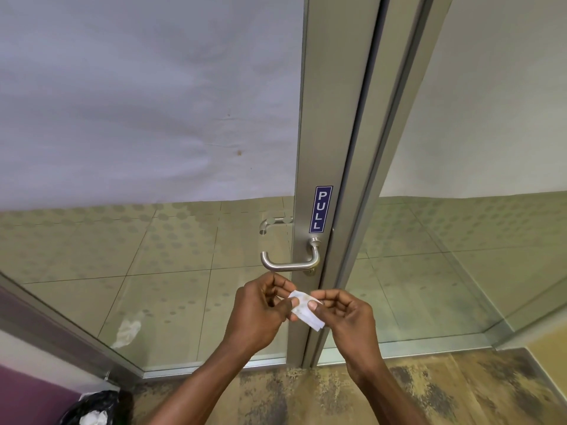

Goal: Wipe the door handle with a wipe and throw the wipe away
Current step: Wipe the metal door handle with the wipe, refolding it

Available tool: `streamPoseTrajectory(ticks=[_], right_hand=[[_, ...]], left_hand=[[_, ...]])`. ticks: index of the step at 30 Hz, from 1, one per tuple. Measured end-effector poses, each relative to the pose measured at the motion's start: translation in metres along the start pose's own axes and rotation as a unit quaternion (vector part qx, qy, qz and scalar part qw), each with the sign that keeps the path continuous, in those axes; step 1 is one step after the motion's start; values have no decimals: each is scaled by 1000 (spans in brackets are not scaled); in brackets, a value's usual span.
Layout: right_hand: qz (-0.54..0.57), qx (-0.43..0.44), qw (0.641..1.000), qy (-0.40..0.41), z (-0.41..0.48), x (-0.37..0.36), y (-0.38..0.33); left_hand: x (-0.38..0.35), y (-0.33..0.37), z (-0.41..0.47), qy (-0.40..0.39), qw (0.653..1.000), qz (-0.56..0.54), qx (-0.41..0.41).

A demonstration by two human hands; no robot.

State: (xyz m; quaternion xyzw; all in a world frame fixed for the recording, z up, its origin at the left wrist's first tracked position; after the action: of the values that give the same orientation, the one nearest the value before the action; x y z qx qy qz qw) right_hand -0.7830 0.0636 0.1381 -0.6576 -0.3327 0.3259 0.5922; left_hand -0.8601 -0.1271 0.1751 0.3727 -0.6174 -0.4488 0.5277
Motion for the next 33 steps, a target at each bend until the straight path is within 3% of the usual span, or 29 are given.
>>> streamPoseTrajectory(ticks=[5,8,10,14,16,20,22,25,33], right_hand=[[-6,67,995,67,37,0,-19],[4,85,991,102,68,-1,-22],[-14,97,989,114,86,-1,-19],[-132,152,972,119,108,1,-17],[-210,217,948,102,112,-4,-23],[-313,290,903,60,109,-14,-32],[-372,357,855,52,100,-21,-43],[-469,466,750,3,87,-39,-53],[-563,552,587,-187,86,-61,-66]], left_hand=[[15,38,12,108,989,47,-91],[25,67,16,162,965,105,-178],[32,92,12,207,929,153,-267],[40,134,8,257,824,243,-443],[45,140,19,265,795,279,-469],[58,143,44,286,769,321,-473],[62,144,53,289,755,329,-487],[66,141,69,290,739,356,-492],[69,119,104,273,717,406,-496]])
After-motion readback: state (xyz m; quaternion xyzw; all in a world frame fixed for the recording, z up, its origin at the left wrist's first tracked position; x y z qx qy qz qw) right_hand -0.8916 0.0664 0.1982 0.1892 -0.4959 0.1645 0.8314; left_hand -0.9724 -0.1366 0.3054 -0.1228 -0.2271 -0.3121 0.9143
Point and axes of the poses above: each hand's wrist, its own z-axis towards the middle knuckle, its own x-axis out of the back of the hand, y = z × x, the point moved 10 cm from there along z, towards the middle knuckle, and after that the axes turned 8 degrees about y, right-handed, at the moved point
